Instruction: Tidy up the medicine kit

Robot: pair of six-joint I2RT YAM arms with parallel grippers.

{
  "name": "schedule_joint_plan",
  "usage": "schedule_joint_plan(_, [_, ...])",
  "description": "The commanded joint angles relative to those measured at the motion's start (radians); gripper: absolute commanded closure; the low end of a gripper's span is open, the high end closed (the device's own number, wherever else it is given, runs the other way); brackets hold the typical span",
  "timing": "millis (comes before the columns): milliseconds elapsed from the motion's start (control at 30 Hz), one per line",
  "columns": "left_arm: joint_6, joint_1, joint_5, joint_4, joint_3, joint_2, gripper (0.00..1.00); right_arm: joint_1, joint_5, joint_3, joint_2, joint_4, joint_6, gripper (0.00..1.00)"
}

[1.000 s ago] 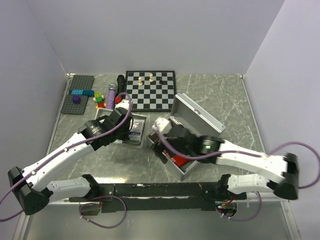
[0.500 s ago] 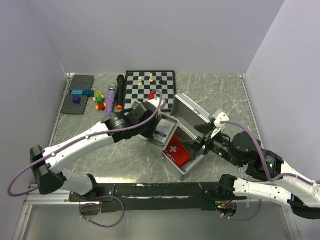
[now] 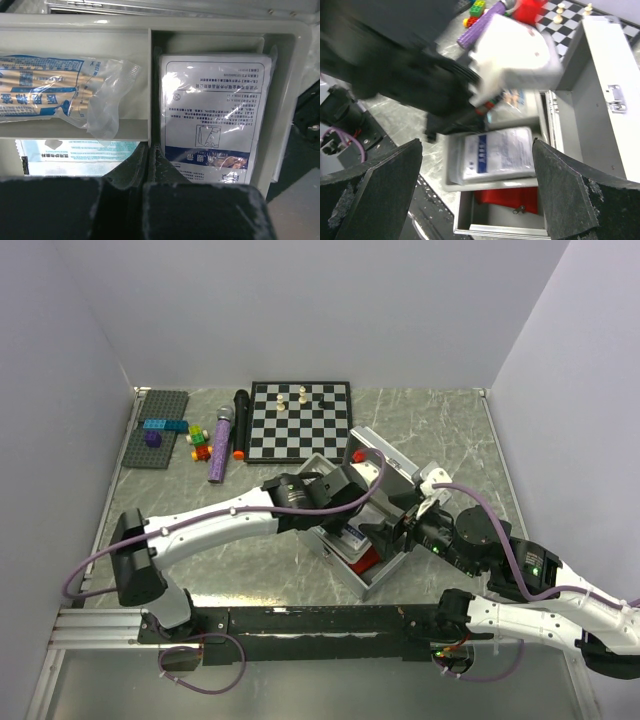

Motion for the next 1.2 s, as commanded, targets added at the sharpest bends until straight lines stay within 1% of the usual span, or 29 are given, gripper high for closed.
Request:
schedule_joint_plan(0, [0.056, -0.001, -0.021, 0.071, 0.025, 0.024, 0.99, -0.001, -0.081, 0.010, -0.005, 0.002, -0.007, 0.04])
schedule_joint_plan(200, [0.068, -0.003, 0.001, 0.100, 0.045, 0.067, 0.99, -0.001, -0.098, -0.011, -0.031, 0.008, -0.002, 0.04])
schedule_joint_plan(433, [0.038, -0.026, 0.010, 0.095, 0.087, 0.122, 0.99, -0.001, -0.101, -0.016, -0.020, 0.001, -0.002, 0.03])
schedule_joint_plan(833, [0.005, -0.058, 0.061, 0.123, 0.064, 0.150, 0.99, -0.001, -0.105, -0.034, -0.028, 0.015, 0.002, 0.03])
schedule_joint_plan(1167, [0.001, -0.066, 0.045, 0.120, 0.067, 0.201, 0.99, -0.001, -0.118, -0.053, -0.029, 0.025, 0.018, 0.03])
